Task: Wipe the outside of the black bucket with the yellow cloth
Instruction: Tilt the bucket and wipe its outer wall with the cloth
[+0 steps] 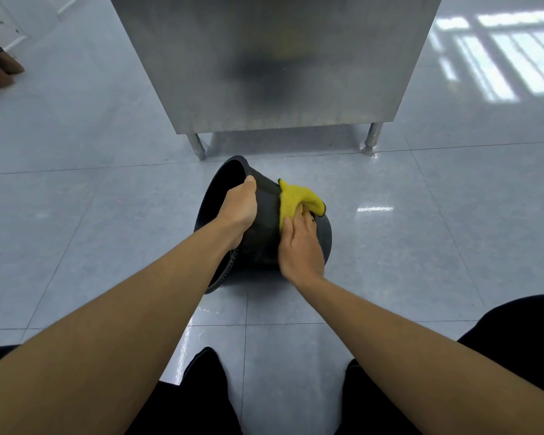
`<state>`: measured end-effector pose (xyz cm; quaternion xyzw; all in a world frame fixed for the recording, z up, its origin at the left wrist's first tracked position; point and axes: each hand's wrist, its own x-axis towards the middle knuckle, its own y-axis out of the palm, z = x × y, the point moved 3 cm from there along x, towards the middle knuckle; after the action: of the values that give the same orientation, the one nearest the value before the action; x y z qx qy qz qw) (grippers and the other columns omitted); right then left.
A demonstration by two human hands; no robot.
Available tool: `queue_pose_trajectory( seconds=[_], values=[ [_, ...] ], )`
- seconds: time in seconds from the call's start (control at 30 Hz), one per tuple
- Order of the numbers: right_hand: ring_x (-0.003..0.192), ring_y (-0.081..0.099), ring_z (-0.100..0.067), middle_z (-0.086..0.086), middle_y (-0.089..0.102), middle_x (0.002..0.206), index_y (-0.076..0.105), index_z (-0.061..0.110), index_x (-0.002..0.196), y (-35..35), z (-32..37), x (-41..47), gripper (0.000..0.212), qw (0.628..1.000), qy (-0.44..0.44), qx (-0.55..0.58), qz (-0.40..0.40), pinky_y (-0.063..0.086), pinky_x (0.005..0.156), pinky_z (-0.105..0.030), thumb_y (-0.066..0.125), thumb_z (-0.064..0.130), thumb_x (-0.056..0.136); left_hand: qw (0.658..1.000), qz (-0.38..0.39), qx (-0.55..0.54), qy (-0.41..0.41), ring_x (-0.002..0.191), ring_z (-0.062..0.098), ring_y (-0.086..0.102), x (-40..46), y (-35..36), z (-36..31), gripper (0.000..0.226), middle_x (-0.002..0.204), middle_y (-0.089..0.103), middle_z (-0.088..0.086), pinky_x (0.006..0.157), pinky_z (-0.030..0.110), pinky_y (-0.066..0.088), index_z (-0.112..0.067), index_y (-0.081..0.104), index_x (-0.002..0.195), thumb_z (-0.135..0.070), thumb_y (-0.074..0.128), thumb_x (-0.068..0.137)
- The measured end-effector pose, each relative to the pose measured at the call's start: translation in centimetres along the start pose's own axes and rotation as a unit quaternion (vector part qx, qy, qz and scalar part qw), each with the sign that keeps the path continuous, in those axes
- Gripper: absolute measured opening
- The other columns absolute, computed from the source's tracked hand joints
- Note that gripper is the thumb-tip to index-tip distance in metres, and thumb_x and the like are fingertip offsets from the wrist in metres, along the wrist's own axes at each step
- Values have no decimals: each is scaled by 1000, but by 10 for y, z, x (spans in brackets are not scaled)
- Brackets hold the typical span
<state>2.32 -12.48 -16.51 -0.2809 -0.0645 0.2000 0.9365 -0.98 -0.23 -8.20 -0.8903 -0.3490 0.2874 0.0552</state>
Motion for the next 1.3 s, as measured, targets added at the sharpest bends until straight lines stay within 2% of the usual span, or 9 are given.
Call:
queue_pose_trajectory(
  seconds=[0.07, 0.17, 0.27, 0.33, 0.4, 0.57, 0.8, 1.03, 1.3],
  values=[
    [149, 30, -23, 1, 29, 164, 19, 28, 161, -4, -22, 2, 54, 999, 54, -6, -1, 37, 114, -47, 18, 42, 109, 999, -30, 14, -8, 67, 10, 42, -6, -2, -5, 40, 75, 41, -8, 73, 30, 41, -27, 40, 74, -49, 30, 105],
    [142, 42, -30, -3, 38, 159, 25, 26, 159, -6, -36, 1, 53, 994, 111, 17, -13, 41, 109, -49, 19, 41, 109, 999, -25, 23, -12, 67, 9, 38, -8, 3, -8, 40, 74, 35, -10, 76, 31, 41, -26, 46, 80, -52, 29, 106],
    [141, 42, -29, -1, 41, 158, 30, 25, 157, -4, -24, -5, 51, 994, 107, 27, -26, 41, 108, -49, 21, 39, 108, 999, -38, 19, -8, 78, 12, 47, -8, 3, -8, 60, 83, 47, -7, 90, 34, 42, -9, 51, 138, -54, 27, 105],
    [137, 46, -29, 1, 42, 157, 31, 27, 155, -3, -4, -10, 49, 997, 62, 23, -24, 43, 102, -48, 21, 40, 109, 999, -35, 11, -21, 105, 21, 55, -7, 2, -8, 71, 124, 61, 5, 105, 39, 40, -8, 35, 154, -57, 27, 104],
    [132, 50, -30, 4, 41, 158, 32, 31, 153, 0, 21, -16, 47, 999, -3, 28, -15, 46, 95, -46, 23, 42, 108, 999, -32, 12, -36, 133, 29, 48, -9, 1, -10, 73, 153, 46, 11, 114, 43, 37, -8, 32, 156, -59, 26, 103],
    [149, 38, -20, 9, 34, 165, 31, 33, 158, 12, 60, -25, 52, 991, -107, 74, -1, 46, 104, -38, 27, 42, 107, 999, -4, 34, -34, 107, 25, 61, -10, 1, -15, 69, 125, 65, 13, 98, 35, 47, -5, 57, 137, -56, 24, 105],
    [150, 30, -15, 7, 28, 166, 30, 30, 159, 6, 12, -6, 50, 1000, -26, 14, 5, 44, 106, -42, 26, 39, 110, 997, -30, 65, -1, 135, 29, 46, -9, 0, -9, 68, 153, 46, 12, 106, 35, 34, -8, 36, 155, -52, 18, 107],
    [116, 59, -35, -12, 59, 130, 50, 13, 130, -7, -49, 2, 45, 977, 210, 21, 17, 44, 90, -44, 19, 38, 108, 995, -41, 88, 4, 104, 18, 54, -4, 1, -9, 71, 137, 53, 8, 94, 36, 41, -8, 33, 155, -56, 15, 105],
    [104, 62, -34, -8, 65, 111, 55, 20, 109, -8, -29, -13, 37, 977, 208, 50, -27, 47, 92, -48, 23, 40, 107, 994, -80, 62, 39, 60, 16, 32, -19, 8, -12, 48, 96, 58, 19, 54, 35, 26, 6, 47, 124, -30, 28, 99]
  ],
)
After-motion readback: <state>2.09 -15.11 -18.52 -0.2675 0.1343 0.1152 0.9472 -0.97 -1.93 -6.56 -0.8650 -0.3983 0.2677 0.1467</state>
